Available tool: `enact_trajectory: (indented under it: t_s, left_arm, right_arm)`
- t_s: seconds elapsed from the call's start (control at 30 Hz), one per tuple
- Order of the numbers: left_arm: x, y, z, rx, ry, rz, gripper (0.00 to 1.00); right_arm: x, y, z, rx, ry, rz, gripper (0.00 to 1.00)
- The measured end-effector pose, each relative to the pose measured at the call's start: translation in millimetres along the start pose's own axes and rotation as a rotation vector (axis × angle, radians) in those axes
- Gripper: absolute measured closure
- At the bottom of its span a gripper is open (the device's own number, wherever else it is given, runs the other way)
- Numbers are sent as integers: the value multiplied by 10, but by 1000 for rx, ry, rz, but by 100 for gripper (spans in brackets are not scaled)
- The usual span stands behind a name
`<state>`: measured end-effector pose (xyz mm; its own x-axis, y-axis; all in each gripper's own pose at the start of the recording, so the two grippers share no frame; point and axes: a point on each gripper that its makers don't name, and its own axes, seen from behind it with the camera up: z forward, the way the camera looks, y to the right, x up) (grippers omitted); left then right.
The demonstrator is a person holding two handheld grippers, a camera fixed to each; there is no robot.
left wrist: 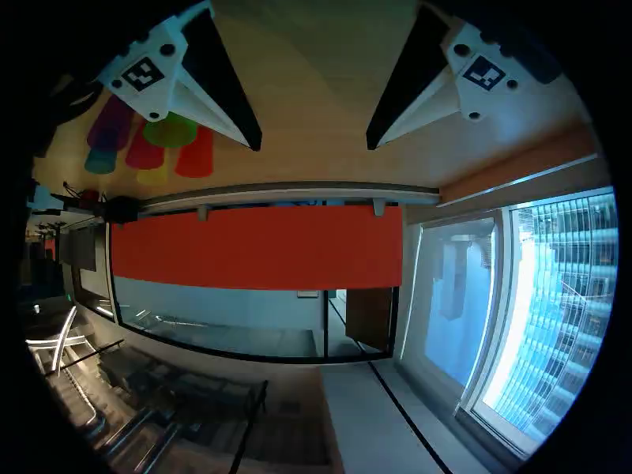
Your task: Pour water
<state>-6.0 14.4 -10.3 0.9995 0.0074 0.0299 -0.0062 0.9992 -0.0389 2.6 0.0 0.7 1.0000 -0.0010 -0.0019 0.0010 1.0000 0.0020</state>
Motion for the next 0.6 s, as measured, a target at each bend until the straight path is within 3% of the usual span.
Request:
enact_trajectory:
  t_s: [0.6]
  left_arm:
    - [-2, -1, 2, 0, 0, 0, 1]
  right_arm:
    - [-10, -1, 6, 1, -2, 1, 1]
